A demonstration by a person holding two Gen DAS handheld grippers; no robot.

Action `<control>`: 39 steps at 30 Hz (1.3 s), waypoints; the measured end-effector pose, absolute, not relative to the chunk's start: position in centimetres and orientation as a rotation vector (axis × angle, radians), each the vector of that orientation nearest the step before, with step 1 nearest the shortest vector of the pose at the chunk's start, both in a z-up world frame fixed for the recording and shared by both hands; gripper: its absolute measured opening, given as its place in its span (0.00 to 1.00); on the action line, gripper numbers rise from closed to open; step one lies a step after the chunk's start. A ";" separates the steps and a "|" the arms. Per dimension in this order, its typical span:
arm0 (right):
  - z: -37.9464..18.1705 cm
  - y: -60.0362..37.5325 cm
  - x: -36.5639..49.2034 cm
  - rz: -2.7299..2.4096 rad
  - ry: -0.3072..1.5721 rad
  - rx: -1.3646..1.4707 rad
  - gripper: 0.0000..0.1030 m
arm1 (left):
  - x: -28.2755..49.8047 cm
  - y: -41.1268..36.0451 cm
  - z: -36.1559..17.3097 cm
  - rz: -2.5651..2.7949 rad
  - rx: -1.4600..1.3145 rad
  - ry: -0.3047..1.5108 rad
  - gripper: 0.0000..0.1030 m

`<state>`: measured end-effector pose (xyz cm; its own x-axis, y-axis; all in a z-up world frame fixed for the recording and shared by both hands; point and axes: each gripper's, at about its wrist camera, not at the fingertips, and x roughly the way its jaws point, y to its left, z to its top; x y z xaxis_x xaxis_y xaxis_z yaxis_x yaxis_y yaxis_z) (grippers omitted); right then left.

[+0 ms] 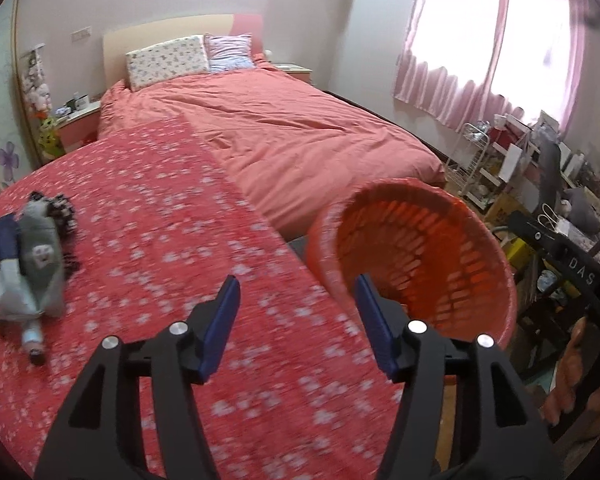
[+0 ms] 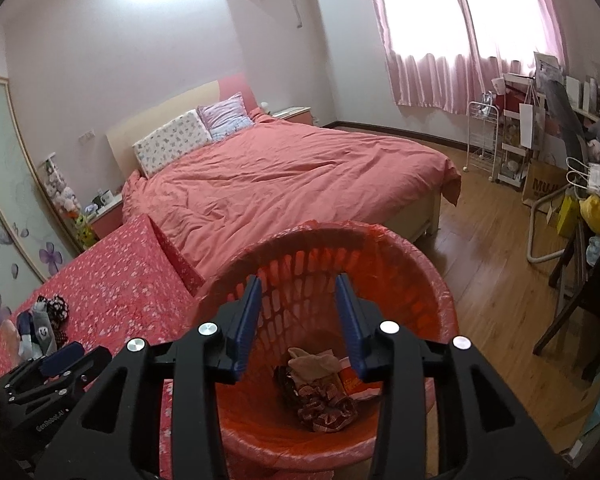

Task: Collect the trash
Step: 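Grasp the navy cloth bundle with the right tool while the left tool approaches the white tissue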

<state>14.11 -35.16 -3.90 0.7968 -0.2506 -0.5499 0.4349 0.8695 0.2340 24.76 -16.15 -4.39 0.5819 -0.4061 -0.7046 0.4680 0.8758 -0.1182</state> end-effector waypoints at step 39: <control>-4.3 -8.5 22.8 0.198 0.731 0.144 0.38 | 23.8 20.1 -4.6 0.112 -0.160 0.763 0.67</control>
<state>22.79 -8.52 -4.25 0.7269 0.2289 -0.6474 -0.1287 0.9715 0.1989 23.78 20.11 -4.65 0.7180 0.0424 -0.6948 -0.1584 0.9819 -0.1038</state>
